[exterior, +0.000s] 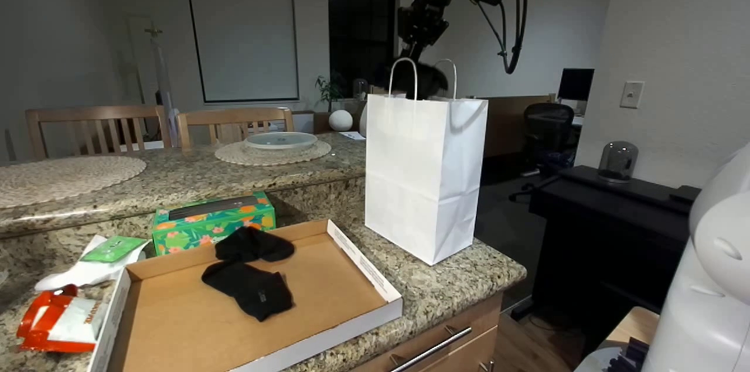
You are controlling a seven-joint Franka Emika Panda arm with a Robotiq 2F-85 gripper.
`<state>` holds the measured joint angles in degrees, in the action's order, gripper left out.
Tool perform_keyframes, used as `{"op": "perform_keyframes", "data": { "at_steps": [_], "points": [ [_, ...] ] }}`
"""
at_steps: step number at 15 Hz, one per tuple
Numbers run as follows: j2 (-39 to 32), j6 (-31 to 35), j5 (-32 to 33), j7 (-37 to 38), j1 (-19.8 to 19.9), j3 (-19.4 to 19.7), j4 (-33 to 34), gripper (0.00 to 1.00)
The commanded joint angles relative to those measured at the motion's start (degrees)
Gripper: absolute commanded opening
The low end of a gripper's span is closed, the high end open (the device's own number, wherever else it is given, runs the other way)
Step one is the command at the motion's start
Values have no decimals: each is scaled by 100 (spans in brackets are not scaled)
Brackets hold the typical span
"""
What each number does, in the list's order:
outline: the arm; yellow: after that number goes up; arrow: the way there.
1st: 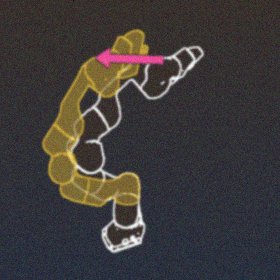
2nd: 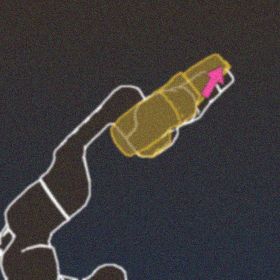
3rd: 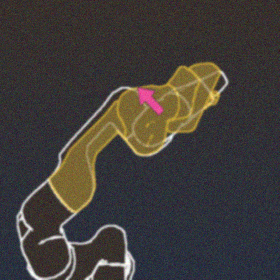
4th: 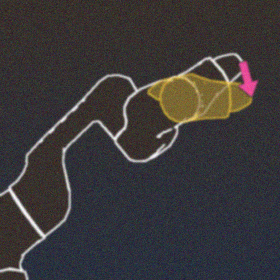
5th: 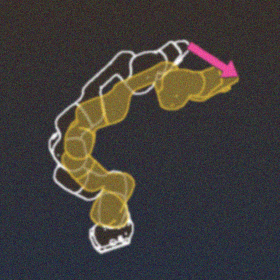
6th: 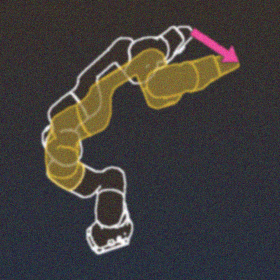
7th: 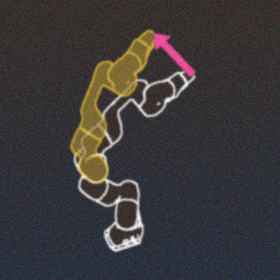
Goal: Place the black socks inside the white paper bag
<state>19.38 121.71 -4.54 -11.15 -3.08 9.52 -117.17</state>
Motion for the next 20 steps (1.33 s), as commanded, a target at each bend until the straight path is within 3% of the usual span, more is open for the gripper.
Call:
{"op": "perform_keyframes", "data": {
  "at_steps": [1,7,10,13,17,20],
  "points": [
    [-45,-211,188,99,173,-288,347,62],
    [56,-385,569,482,-17,-1062,1245,98],
    [-81,-818,753,459,-276,-1577,1461,100],
    [-364,-784,632,355,-616,-1960,1362,100],
    [-805,-244,595,385,-861,-2206,957,100],
    [-950,817,723,620,-932,-2322,199,100]
  ]
}}
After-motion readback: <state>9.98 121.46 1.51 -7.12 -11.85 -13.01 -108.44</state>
